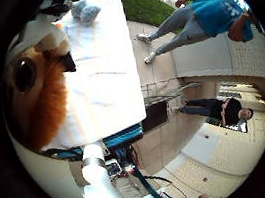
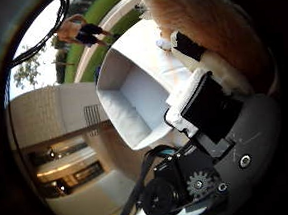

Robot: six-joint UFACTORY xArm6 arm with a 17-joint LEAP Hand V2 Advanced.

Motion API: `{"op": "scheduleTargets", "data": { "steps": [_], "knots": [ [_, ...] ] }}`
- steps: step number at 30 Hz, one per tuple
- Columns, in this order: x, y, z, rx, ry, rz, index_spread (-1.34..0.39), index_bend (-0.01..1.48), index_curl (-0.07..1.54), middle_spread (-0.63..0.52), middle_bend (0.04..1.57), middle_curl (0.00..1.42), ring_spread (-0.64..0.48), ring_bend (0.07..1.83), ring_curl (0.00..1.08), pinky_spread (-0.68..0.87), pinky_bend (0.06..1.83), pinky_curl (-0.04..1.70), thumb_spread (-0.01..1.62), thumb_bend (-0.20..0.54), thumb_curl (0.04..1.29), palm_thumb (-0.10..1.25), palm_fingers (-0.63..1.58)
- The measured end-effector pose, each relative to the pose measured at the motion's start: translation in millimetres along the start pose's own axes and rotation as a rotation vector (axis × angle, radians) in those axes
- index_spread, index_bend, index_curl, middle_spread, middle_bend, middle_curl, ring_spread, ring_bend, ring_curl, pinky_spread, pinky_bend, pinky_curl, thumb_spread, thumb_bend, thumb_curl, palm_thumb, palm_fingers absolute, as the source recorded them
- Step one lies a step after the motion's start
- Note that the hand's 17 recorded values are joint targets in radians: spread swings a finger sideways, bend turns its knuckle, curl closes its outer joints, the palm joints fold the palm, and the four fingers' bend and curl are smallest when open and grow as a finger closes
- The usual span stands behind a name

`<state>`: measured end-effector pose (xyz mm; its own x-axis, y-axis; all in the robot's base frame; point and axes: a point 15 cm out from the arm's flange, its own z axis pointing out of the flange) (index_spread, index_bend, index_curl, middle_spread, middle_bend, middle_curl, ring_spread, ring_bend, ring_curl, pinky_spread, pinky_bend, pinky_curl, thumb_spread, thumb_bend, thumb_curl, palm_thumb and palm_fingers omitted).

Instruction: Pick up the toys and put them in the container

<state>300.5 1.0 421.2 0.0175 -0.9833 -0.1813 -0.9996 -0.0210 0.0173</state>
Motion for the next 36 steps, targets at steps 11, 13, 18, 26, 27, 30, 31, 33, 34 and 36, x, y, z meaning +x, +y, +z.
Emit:
{"op": "scheduleTargets", "data": {
  "steps": [11, 13, 18, 26, 27, 30, 31, 33, 34, 36],
  "knots": [
    [-197, -75, 38, 0.049, -0.033, -0.381, -0.87, 0.84, 0.04, -0.22, 1.17, 1.02, -0.10, 1.45, 0.78, 0.13, 1.59, 0.66, 1.19, -0.010, 0.60, 1.01, 0.92],
    [-205, -91, 66, 0.019, -0.027, -0.382, -0.89, 0.87, 0.02, -0.23, 1.17, 1.03, -0.10, 1.46, 0.78, 0.13, 1.59, 0.68, 1.19, -0.017, 0.61, 1.00, 0.91],
    [-213, -117, 102, -0.005, -0.029, -0.371, -0.85, 0.92, 0.01, -0.20, 1.11, 1.00, -0.06, 1.41, 0.74, 0.16, 1.51, 0.68, 1.21, -0.041, 0.57, 0.88, 0.87],
    [-203, -111, 130, -0.106, -0.005, -0.384, -0.42, 0.81, 0.07, -0.09, 0.55, 0.74, 0.12, 1.08, 0.61, 0.31, 1.34, 0.64, 1.21, -0.036, 0.50, 0.78, 0.05],
    [-200, -108, 133, -0.126, -0.002, -0.401, -0.42, 0.80, 0.07, -0.07, 0.49, 0.70, 0.14, 1.01, 0.58, 0.32, 1.30, 0.63, 1.21, -0.036, 0.49, 0.78, -0.08],
    [-193, -103, 135, -0.162, -0.012, -0.479, -0.41, 0.66, 0.08, -0.01, 0.33, 0.58, 0.22, 0.76, 0.44, 0.38, 1.16, 0.52, 1.19, -0.028, 0.48, 0.76, -0.19],
    [-189, -102, 136, -0.173, -0.016, -0.501, -0.41, 0.63, 0.08, 0.00, 0.30, 0.56, 0.22, 0.74, 0.42, 0.38, 1.14, 0.51, 1.19, -0.028, 0.47, 0.76, -0.18],
    [-178, -102, 134, -0.186, -0.022, -0.522, -0.42, 0.57, 0.08, 0.02, 0.24, 0.52, 0.25, 0.67, 0.39, 0.40, 1.07, 0.47, 1.18, -0.028, 0.47, 0.76, -0.18],
    [-174, -102, 133, -0.189, -0.025, -0.527, -0.43, 0.51, 0.09, 0.04, 0.20, 0.49, 0.26, 0.62, 0.36, 0.41, 1.02, 0.44, 1.18, -0.028, 0.46, 0.76, -0.14],
    [-162, -102, 126, -0.192, -0.031, -0.529, -0.43, 0.47, 0.09, 0.04, 0.18, 0.47, 0.27, 0.60, 0.35, 0.42, 1.00, 0.42, 1.17, -0.030, 0.46, 0.75, -0.12]
  ]
}}
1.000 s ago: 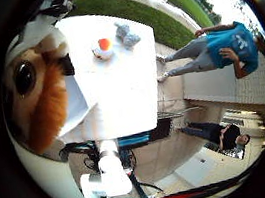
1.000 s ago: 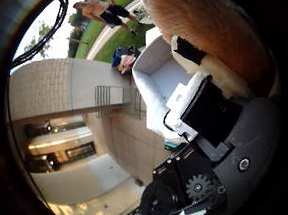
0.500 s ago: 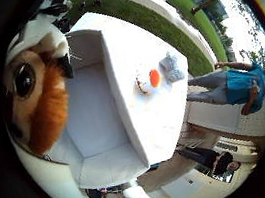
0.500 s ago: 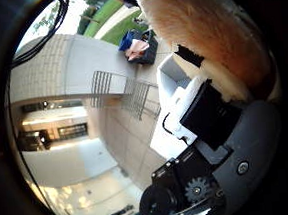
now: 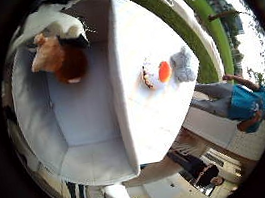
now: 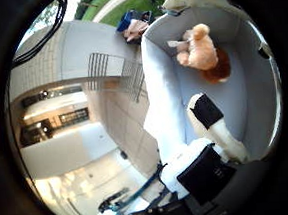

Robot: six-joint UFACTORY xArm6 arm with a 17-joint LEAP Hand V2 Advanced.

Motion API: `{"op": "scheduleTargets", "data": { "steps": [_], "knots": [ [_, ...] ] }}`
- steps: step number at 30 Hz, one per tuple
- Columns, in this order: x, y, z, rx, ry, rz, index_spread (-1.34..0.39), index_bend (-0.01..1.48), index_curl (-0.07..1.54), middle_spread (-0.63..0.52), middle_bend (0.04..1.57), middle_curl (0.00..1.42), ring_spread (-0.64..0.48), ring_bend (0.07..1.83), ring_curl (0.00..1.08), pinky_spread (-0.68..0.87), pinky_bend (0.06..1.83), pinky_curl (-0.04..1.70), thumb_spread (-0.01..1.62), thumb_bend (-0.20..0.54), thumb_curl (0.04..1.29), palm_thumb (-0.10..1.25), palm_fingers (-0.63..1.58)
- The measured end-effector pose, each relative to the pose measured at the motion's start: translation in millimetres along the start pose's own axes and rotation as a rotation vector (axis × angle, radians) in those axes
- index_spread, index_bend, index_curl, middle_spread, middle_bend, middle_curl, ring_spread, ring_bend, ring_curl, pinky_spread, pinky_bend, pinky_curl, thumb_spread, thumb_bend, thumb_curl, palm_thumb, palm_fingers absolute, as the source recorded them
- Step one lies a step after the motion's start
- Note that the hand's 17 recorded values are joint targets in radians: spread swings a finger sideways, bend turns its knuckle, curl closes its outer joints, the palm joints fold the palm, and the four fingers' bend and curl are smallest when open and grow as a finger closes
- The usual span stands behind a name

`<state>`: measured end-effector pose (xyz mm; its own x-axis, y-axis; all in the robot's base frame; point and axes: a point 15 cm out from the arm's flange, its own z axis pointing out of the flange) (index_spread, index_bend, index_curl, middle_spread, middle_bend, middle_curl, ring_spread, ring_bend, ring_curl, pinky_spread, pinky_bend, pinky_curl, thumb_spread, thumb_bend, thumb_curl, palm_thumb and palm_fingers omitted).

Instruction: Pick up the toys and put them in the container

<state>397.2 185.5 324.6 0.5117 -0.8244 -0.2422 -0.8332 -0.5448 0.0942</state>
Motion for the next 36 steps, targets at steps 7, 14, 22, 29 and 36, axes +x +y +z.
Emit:
{"op": "scheduleTargets", "data": {
  "steps": [7, 14, 22, 29, 36],
  "knots": [
    [49, 9, -52, 0.096, 0.013, 0.072, -0.41, 0.31, 0.14, 0.05, 0.18, 0.41, 0.27, 0.53, 0.32, 0.45, 0.85, 0.34, 1.15, -0.029, 0.44, 0.72, 0.01],
    [147, 15, -99, 0.196, 0.057, 0.189, -0.36, 0.25, 0.19, 0.03, 0.18, 0.38, 0.26, 0.51, 0.31, 0.45, 0.74, 0.28, 1.15, -0.028, 0.43, 0.70, 0.12],
    [253, 0, -66, 0.193, 0.055, 0.326, -0.30, 0.18, 0.24, 0.02, 0.18, 0.36, 0.26, 0.49, 0.31, 0.44, 0.67, 0.23, 1.15, -0.026, 0.43, 0.70, 0.18],
    [329, -17, 5, 0.147, 0.134, 0.482, -0.23, 0.16, 0.25, 0.03, 0.18, 0.35, 0.28, 0.49, 0.30, 0.44, 0.68, 0.22, 1.15, -0.027, 0.42, 0.69, 0.19],
    [375, -23, 66, 0.137, 0.131, 0.687, -0.10, 0.16, 0.24, 0.07, 0.19, 0.34, 0.31, 0.52, 0.31, 0.47, 0.74, 0.22, 1.15, -0.030, 0.42, 0.67, 0.25]
  ]
}}
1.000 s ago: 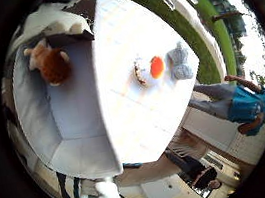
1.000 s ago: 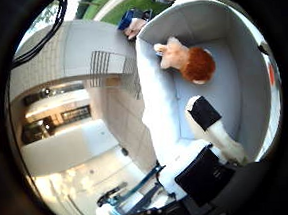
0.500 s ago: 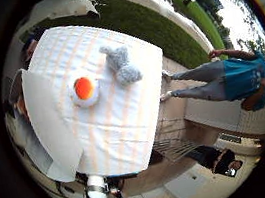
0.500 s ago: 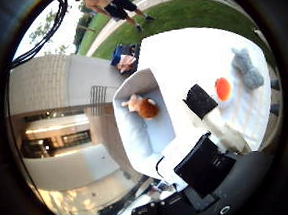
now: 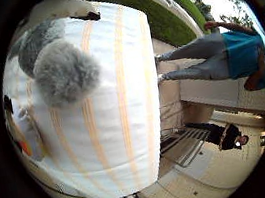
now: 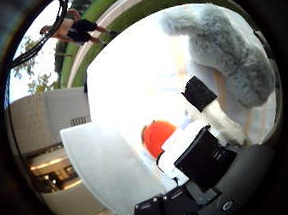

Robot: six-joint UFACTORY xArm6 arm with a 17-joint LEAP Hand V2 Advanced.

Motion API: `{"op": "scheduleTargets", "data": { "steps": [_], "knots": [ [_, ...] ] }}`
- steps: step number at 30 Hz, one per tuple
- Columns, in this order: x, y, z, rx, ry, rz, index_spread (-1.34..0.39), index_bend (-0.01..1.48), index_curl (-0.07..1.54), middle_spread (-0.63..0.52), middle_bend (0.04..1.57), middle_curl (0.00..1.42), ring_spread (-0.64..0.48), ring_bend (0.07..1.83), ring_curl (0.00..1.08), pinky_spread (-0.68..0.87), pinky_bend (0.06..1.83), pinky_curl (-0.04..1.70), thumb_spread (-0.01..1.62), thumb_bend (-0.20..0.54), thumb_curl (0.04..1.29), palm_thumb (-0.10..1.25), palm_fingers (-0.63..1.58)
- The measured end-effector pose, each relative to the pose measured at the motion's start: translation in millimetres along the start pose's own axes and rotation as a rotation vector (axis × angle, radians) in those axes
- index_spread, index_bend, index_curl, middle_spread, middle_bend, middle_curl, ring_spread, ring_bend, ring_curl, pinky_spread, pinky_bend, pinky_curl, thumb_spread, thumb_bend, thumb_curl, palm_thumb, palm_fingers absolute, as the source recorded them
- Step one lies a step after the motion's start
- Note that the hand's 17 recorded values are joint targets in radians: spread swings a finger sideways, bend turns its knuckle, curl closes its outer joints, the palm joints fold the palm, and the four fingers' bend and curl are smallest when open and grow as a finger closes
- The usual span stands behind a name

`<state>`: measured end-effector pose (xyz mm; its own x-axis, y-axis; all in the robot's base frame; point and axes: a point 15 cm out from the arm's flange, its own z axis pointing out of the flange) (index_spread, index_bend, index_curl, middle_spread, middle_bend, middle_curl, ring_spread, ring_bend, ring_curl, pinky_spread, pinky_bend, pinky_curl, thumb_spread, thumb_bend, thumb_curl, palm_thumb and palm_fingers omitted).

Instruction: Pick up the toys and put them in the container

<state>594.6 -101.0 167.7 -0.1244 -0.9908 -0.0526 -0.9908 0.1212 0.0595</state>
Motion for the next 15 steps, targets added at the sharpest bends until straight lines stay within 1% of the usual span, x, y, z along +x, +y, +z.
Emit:
{"op": "scheduleTargets", "data": {
  "steps": [2, 4, 5, 6, 8, 9, 10, 11, 12, 15],
  "knots": [
    [5, 1, 13, -0.021, 0.019, 0.026, -0.06, 0.15, 0.24, 0.08, 0.19, 0.34, 0.32, 0.56, 0.31, 0.48, 0.76, 0.21, 1.14, -0.031, 0.42, 0.66, 0.31],
    [7, 4, 29, -0.051, 0.025, 0.047, -0.04, 0.15, 0.23, 0.08, 0.21, 0.35, 0.33, 0.62, 0.32, 0.48, 0.79, 0.21, 1.14, -0.031, 0.42, 0.66, 0.41],
    [7, 5, 30, -0.055, 0.024, 0.048, -0.04, 0.14, 0.23, 0.05, 0.24, 0.36, 0.32, 0.68, 0.34, 0.49, 0.85, 0.22, 1.14, -0.030, 0.42, 0.66, 0.56],
    [7, 6, 30, -0.058, 0.023, 0.049, -0.07, 0.12, 0.21, 0.02, 0.32, 0.38, 0.29, 0.74, 0.34, 0.49, 0.93, 0.23, 1.14, -0.025, 0.42, 0.67, 0.79],
    [5, 11, 31, -0.078, 0.022, 0.045, -0.16, 0.11, 0.18, -0.01, 0.51, 0.45, 0.23, 0.88, 0.37, 0.46, 1.04, 0.25, 1.13, -0.006, 0.43, 0.73, 1.16],
    [4, 14, 28, -0.085, 0.021, 0.043, -0.18, 0.12, 0.17, -0.03, 0.61, 0.49, 0.21, 1.01, 0.43, 0.45, 1.03, 0.26, 1.12, 0.023, 0.45, 0.79, 1.22],
    [2, 16, 27, -0.092, 0.021, 0.042, -0.20, 0.13, 0.18, -0.04, 0.64, 0.51, 0.19, 1.04, 0.45, 0.44, 1.06, 0.29, 1.12, 0.018, 0.45, 0.80, 1.20],
    [1, 17, 26, -0.095, 0.017, 0.044, -0.25, 0.18, 0.17, -0.07, 0.78, 0.59, 0.13, 1.15, 0.52, 0.41, 1.16, 0.34, 1.10, 0.026, 0.47, 0.86, 1.20],
    [0, 17, 22, -0.091, 0.012, 0.047, -0.27, 0.19, 0.17, -0.08, 0.81, 0.61, 0.12, 1.17, 0.54, 0.40, 1.19, 0.36, 1.09, 0.026, 0.48, 0.87, 1.18],
    [-4, 18, -7, -0.055, -0.001, 0.059, -0.38, 0.31, 0.17, -0.12, 0.96, 0.71, 0.04, 1.27, 0.61, 0.33, 1.35, 0.44, 1.07, 0.037, 0.53, 0.96, 1.18]
  ]
}}
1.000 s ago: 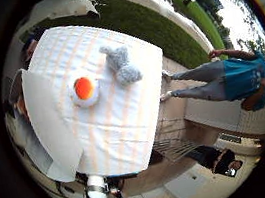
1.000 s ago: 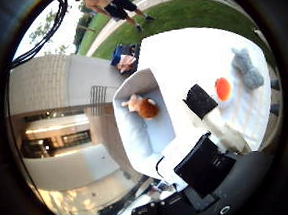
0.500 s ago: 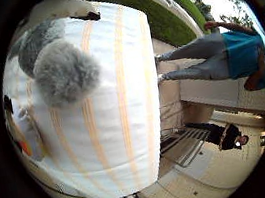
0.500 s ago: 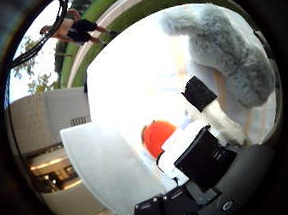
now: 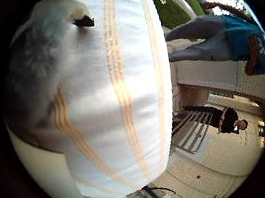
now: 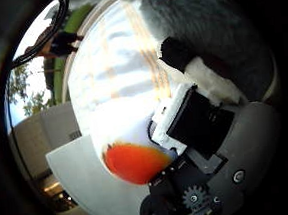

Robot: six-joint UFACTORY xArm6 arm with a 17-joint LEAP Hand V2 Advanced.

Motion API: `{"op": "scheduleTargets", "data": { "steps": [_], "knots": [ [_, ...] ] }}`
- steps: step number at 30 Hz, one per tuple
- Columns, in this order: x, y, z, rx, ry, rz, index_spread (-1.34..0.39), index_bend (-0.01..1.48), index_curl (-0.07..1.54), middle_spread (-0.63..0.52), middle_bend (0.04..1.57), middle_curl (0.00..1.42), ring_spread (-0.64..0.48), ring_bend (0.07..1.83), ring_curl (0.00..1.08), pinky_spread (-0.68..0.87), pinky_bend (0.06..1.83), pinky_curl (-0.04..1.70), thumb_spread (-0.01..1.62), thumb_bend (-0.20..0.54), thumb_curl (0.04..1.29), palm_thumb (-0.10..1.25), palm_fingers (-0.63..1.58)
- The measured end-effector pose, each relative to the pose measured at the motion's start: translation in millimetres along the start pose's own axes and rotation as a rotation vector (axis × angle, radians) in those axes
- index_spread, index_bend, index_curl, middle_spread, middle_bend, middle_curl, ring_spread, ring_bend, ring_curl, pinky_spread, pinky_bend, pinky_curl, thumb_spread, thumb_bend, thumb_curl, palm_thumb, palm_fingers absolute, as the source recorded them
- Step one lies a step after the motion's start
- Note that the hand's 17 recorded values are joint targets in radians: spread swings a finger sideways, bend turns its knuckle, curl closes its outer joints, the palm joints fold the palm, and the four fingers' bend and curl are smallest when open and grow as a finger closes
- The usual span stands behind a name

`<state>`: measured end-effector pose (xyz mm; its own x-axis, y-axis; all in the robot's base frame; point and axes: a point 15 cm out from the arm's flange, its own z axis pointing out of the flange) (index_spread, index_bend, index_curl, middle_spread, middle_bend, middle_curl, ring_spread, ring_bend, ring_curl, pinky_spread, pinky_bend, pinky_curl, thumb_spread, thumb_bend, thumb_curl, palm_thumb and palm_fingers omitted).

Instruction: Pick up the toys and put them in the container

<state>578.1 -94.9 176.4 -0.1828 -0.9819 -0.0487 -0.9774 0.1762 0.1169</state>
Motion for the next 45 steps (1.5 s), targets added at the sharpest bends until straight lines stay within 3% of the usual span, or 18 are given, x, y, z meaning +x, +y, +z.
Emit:
{"op": "scheduleTargets", "data": {
  "steps": [4, 10, 11, 17, 21, 27, 33, 36, 38, 39, 43, 45],
  "knots": [
    [-2, 27, -33, -0.037, -0.005, 0.000, -0.51, 0.43, 0.18, -0.16, 1.05, 0.80, 0.00, 1.34, 0.66, 0.26, 1.46, 0.51, 1.09, 0.022, 0.57, 0.99, 1.10],
    [-18, 75, -131, 0.016, -0.024, -0.041, -0.65, 0.56, 0.19, -0.19, 1.11, 0.89, -0.04, 1.39, 0.70, 0.20, 1.52, 0.58, 1.11, -0.005, 0.61, 1.01, 1.02],
    [-32, 98, -164, 0.039, -0.039, -0.072, -0.67, 0.57, 0.19, -0.19, 1.12, 0.89, -0.04, 1.40, 0.70, 0.20, 1.53, 0.59, 1.11, -0.007, 0.61, 1.00, 1.02],
    [-109, 179, -229, 0.056, -0.096, -0.281, -0.79, 0.66, 0.20, -0.21, 1.15, 0.96, -0.07, 1.44, 0.73, 0.17, 1.58, 0.64, 1.14, -0.015, 0.64, 0.99, 0.95],
    [-190, 267, -206, -0.053, -0.101, -0.505, -0.85, 0.69, 0.20, -0.21, 1.17, 0.99, -0.08, 1.46, 0.74, 0.16, 1.60, 0.66, 1.15, -0.015, 0.65, 0.98, 0.92],
    [-236, 299, -166, -0.100, -0.080, -0.612, -0.93, 0.74, 0.21, -0.22, 1.19, 1.03, -0.09, 1.49, 0.75, 0.14, 1.63, 0.70, 1.17, -0.024, 0.66, 0.94, 0.86],
    [-264, 302, -117, -0.079, -0.078, -0.630, -0.95, 0.80, 0.25, -0.22, 1.19, 1.04, -0.08, 1.51, 0.76, 0.13, 1.57, 0.73, 1.20, -0.026, 0.62, 0.89, 0.80],
    [-265, 310, -108, -0.090, -0.072, -0.641, -0.83, 0.81, 0.28, -0.19, 1.05, 0.97, -0.04, 1.38, 0.71, 0.17, 1.52, 0.72, 1.20, -0.037, 0.60, 0.85, 0.67],
    [-263, 314, -106, -0.103, -0.061, -0.654, -0.57, 0.75, 0.32, -0.13, 0.66, 0.83, 0.07, 1.20, 0.70, 0.24, 1.47, 0.75, 1.19, -0.039, 0.58, 0.82, -0.07],
    [-261, 316, -107, -0.108, -0.057, -0.659, -0.54, 0.74, 0.32, -0.10, 0.60, 0.79, 0.10, 1.11, 0.66, 0.26, 1.41, 0.72, 1.19, -0.036, 0.57, 0.81, -0.19],
    [-252, 324, -109, -0.143, -0.051, -0.725, -0.47, 0.50, 0.23, 0.04, 0.26, 0.56, 0.25, 0.69, 0.40, 0.37, 1.12, 0.51, 1.17, -0.026, 0.54, 0.81, -0.26],
    [-247, 324, -113, -0.146, -0.055, -0.761, -0.46, 0.43, 0.22, 0.07, 0.20, 0.52, 0.27, 0.62, 0.36, 0.40, 1.05, 0.47, 1.15, -0.025, 0.53, 0.82, -0.22]
  ]
}}
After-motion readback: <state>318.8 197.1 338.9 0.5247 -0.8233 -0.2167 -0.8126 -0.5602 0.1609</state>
